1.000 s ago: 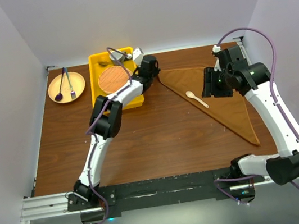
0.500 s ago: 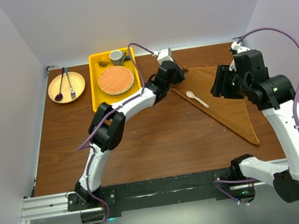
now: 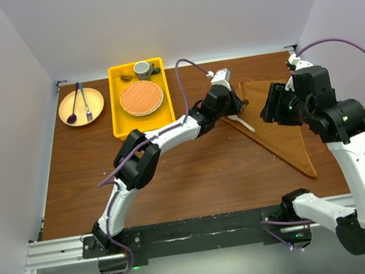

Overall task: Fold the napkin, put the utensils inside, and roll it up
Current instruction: Fold the napkin

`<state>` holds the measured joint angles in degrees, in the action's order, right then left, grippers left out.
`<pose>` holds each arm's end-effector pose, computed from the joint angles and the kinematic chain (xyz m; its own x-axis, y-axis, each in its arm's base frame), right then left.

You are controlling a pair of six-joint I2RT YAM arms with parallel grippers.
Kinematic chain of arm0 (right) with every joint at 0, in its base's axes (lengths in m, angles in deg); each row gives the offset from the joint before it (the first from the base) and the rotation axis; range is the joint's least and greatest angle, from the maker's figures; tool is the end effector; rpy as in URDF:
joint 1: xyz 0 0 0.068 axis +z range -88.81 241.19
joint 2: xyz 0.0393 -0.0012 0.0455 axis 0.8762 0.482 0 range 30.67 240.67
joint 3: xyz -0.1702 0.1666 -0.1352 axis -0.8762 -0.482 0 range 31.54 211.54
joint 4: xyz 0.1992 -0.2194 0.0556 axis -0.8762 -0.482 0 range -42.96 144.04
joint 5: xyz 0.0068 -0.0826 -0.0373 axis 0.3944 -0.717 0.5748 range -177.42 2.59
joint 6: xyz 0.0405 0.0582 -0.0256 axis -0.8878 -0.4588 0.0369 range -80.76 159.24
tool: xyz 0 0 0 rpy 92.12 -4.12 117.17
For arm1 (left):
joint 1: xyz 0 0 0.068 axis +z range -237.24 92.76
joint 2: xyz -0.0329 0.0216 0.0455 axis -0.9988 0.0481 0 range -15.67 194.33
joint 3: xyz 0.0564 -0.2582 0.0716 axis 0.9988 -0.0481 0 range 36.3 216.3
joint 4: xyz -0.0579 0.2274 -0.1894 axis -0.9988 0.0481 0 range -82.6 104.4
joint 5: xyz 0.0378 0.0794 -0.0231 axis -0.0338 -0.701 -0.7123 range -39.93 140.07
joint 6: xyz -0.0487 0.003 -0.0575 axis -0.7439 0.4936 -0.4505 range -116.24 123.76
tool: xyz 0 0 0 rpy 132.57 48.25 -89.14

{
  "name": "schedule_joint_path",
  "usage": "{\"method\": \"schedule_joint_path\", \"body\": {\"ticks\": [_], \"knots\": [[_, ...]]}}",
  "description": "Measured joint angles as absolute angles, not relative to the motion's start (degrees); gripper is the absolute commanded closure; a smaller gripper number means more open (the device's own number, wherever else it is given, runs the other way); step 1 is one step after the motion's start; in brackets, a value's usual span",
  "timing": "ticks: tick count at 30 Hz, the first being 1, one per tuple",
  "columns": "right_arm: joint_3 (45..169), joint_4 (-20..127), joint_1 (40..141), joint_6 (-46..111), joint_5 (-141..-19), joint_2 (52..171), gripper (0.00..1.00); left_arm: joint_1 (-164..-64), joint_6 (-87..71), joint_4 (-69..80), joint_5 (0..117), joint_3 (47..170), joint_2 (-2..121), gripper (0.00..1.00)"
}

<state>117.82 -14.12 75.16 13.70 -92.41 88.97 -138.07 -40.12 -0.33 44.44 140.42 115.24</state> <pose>0.2064 0.0456 0.4382 -0.6408 0.2831 -0.7136 0.1111 0.9539 0.2786 0.3882 -0.4666 0.1930 -0.6429 -0.3029 -0.7035 0.3709 0.6805 -0.6319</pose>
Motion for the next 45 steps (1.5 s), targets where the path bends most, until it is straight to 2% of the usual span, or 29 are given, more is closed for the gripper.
{"method": "schedule_joint_path", "body": {"ticks": [45], "knots": [[117.67, -15.43, 75.16, 14.2, -92.39, 87.99, 0.41, -142.4, -49.15, -1.31, 49.05, 140.77, 123.48, 0.98]]}}
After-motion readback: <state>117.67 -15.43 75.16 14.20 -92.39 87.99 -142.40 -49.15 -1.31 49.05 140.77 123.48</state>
